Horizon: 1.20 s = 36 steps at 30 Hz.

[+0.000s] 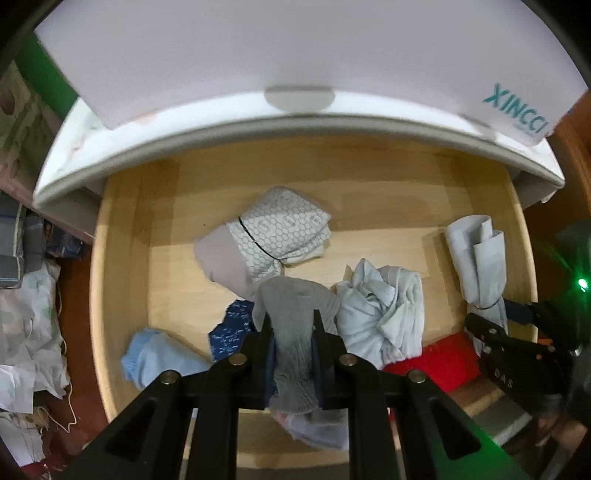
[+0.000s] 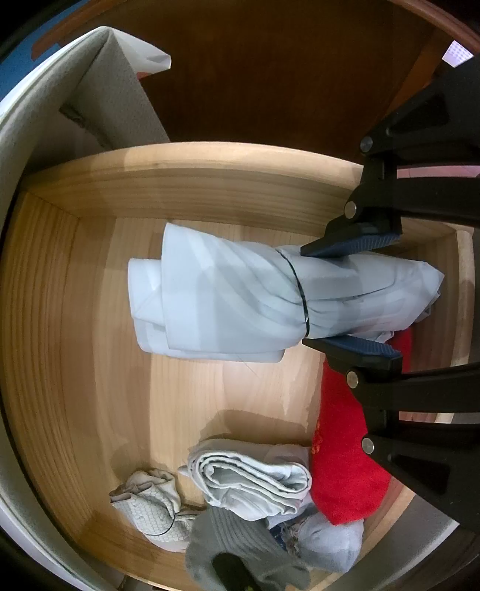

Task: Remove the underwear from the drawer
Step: 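Lift the gray sock with the left tool into the white box and release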

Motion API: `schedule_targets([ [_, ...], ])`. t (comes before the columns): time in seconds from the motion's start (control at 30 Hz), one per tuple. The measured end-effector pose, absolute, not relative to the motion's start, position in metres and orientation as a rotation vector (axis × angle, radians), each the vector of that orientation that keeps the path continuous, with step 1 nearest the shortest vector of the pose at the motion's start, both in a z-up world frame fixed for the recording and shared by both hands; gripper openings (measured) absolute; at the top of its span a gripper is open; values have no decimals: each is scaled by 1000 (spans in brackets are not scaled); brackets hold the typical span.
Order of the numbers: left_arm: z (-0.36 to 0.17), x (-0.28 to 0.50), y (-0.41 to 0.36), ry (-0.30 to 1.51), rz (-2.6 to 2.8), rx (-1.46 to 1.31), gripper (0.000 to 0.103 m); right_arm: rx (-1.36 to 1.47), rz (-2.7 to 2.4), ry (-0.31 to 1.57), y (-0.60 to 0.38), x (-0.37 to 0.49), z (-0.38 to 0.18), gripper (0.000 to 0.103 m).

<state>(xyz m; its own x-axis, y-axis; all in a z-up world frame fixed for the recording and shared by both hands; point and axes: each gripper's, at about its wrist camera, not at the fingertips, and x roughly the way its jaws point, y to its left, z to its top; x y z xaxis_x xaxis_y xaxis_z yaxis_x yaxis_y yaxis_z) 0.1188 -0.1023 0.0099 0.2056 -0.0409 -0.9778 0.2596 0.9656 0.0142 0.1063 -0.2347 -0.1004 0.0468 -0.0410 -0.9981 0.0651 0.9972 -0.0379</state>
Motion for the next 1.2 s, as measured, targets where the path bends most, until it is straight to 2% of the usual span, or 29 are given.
schedule_targets([
  [0.43, 77, 99, -76, 1233, -269, 179, 16, 68, -131, 1527, -245, 111, -102, 37],
  [0.77, 167, 96, -58, 1076, -303, 156, 16, 55, -167, 1512, -228, 104, -111, 37],
  [1.0, 218, 121, -50, 987, -282, 103, 16, 102, -189, 1515, -227, 105, -114, 37],
  [1.2, 235, 158, -52, 955, -280, 66, 16, 131, -209, 1505, -227, 108, -118, 37],
])
